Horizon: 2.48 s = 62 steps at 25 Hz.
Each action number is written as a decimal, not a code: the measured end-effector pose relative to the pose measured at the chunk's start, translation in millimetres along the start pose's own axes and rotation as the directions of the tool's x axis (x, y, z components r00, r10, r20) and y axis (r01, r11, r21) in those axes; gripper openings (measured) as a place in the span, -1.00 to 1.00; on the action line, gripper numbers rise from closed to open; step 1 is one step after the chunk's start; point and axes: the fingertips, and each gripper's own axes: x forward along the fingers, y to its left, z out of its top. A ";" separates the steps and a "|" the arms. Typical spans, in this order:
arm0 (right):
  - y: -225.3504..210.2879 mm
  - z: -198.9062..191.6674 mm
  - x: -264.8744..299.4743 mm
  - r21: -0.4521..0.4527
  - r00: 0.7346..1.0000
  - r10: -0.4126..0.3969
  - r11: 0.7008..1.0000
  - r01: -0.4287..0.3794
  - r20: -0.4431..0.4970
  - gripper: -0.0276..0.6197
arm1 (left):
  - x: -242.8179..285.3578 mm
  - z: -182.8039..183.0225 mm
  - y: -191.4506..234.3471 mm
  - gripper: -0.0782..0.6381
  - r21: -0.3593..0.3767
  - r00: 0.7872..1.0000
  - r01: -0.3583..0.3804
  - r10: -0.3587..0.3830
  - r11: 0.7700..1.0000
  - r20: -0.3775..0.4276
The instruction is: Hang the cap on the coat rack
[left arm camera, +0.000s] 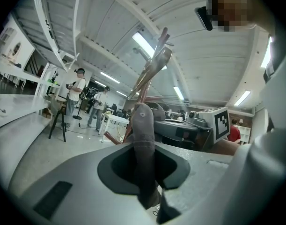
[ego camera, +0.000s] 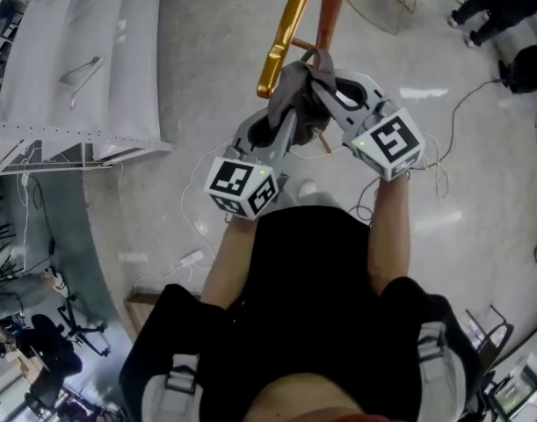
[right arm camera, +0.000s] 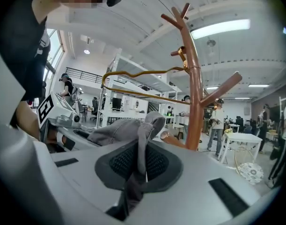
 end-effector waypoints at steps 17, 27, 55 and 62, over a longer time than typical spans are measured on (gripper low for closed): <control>-63.6 -53.1 11.7 0.104 0.963 -0.240 0.962 0.252 -0.120 -0.91 | 64.2 -30.7 18.7 -0.66 0.081 0.994 -0.003 0.012 0.997 -0.110; -116.3 -100.5 21.2 0.337 0.901 -0.380 0.837 0.432 -0.212 -0.90 | 123.7 -59.4 42.3 -0.66 0.022 0.970 -0.073 0.076 0.997 -0.230; -79.6 15.0 -43.0 0.235 0.901 -0.392 0.908 0.347 0.183 -0.93 | 62.3 30.0 -13.9 -0.79 0.068 0.998 0.044 -0.048 0.997 0.051; -89.9 15.3 -52.1 0.276 0.859 -0.485 0.858 0.433 0.161 -0.93 | 63.9 72.2 -55.9 -0.79 0.234 0.991 -0.073 0.044 0.970 0.129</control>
